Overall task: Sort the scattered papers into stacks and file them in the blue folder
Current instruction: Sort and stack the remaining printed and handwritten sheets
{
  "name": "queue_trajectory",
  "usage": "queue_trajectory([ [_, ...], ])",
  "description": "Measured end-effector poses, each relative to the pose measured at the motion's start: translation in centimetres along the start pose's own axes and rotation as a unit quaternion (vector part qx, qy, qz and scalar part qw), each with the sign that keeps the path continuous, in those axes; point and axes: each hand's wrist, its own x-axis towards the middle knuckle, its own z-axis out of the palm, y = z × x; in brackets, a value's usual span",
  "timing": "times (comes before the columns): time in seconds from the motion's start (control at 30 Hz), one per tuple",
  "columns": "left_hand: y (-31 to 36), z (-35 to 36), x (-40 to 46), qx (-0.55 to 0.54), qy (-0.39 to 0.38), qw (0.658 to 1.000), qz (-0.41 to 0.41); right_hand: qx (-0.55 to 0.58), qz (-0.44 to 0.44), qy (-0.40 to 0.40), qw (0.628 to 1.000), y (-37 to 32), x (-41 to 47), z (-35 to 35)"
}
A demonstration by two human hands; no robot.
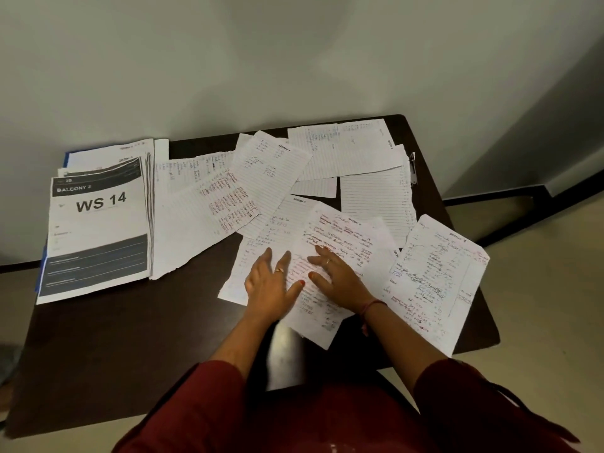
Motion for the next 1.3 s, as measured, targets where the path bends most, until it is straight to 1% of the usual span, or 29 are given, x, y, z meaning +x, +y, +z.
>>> queue_trajectory([
  [0.07,0.1,0.7,0.1,0.048,-0.036,0.998,0.018,0.04,-0.017,0.041,0.998,0.4,-0.3,-0.5],
  [0.17,0.3,1.3,0.2,0.076,-0.066,0.995,0.007,0.021,-0.018,0.105,0.994,1.6,-0.9,-1.5],
  [0.3,0.4,1.6,0.3,0.049,-0.044,0.998,-0.02,-0.094,0.03,0.17,0.981,4.5,-2.1,-3.3],
  [0.43,0.7,1.9,0.0,0.037,-0.008,0.998,-0.045,-0.14,0.112,0.247,0.952,6.9,-3.8,-4.7],
  [0.5,0.7,2.0,-0.1,0.02,0.011,0.998,-0.057,-0.169,0.137,0.265,0.939,7.1,-4.6,-4.8],
  [0.6,0.4,2.1,-0.2,-0.002,0.036,0.997,-0.069,-0.212,0.147,0.238,0.936,6.8,-5.2,-3.8],
  [0.73,0.4,2.2,-0.5,-0.038,0.052,0.995,-0.074,-0.291,0.123,0.182,0.931,5.9,-4.5,-2.5],
  [0.83,0.5,2.3,-0.7,-0.059,0.053,0.994,-0.076,-0.319,0.098,0.132,0.933,5.0,-3.4,-2.2],
  [0.97,0.4,2.3,-0.8,-0.049,0.043,0.995,-0.072,-0.337,0.083,0.076,0.935,4.5,-2.1,-2.1],
  [1.07,0.5,2.2,-0.8,-0.041,0.037,0.996,-0.073,-0.338,0.089,0.079,0.934,4.5,-1.7,-2.0],
  [1.3,0.6,2.5,-0.6,-0.02,0.039,0.996,-0.076,-0.336,0.094,0.126,0.929,4.2,-2.5,-0.8],
])
